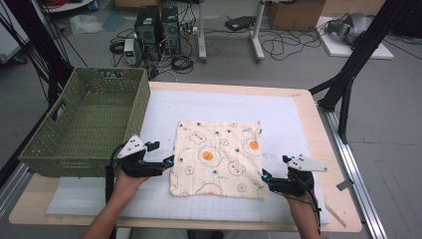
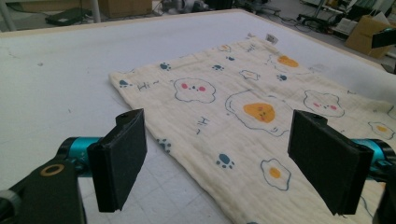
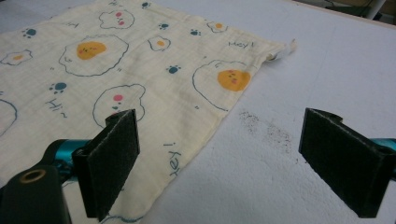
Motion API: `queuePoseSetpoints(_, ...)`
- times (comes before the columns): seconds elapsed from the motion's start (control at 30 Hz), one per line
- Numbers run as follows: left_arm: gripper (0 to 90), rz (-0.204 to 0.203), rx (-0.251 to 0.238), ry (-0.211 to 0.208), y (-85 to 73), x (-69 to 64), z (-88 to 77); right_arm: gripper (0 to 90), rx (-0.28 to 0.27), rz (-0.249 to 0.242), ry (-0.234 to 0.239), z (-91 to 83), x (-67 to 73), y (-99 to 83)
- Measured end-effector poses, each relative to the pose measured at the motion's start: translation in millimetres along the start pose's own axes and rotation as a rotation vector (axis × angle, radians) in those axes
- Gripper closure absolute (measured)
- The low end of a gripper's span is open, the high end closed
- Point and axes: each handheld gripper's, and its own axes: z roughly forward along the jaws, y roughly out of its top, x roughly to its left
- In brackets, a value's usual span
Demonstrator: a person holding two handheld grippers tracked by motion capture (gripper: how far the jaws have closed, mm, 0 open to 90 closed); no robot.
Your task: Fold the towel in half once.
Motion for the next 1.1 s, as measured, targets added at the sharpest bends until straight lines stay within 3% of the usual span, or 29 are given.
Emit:
queuePoseSetpoints(0.2, 20.2, -0.013, 0.005, -0.002, 0.5, 0.2, 3.2, 11.7, -0.001, 0.003, 0.0, -0.7, 0.0, -1.3)
queuePoseSetpoints(0.4, 20.8, -0.047, 0.017, 0.006, 10.9, 10.6, 15.2, 11.7, -0.003, 0.008, 0.0, -2.4, -3.1, -2.9)
queuePoseSetpoints(0.63, 21.9, -0.075, 0.026, 0.031, 30.0, 20.3, 36.4, 11.7, -0.003, 0.018, -0.003, -3.8, -6.5, -3.8)
queuePoseSetpoints(0.9, 22.7, -0.067, 0.078, 0.052, 50.3, 28.4, 63.5, 11.7, -0.003, 0.011, 0.004, -2.1, -8.6, -4.0)
queuePoseSetpoints(1.1, 25.6, -0.09, 0.126, 0.084, 61.9, 40.9, 86.4, 11.7, -0.002, 0.021, 0.006, -2.1, -11.0, -5.3)
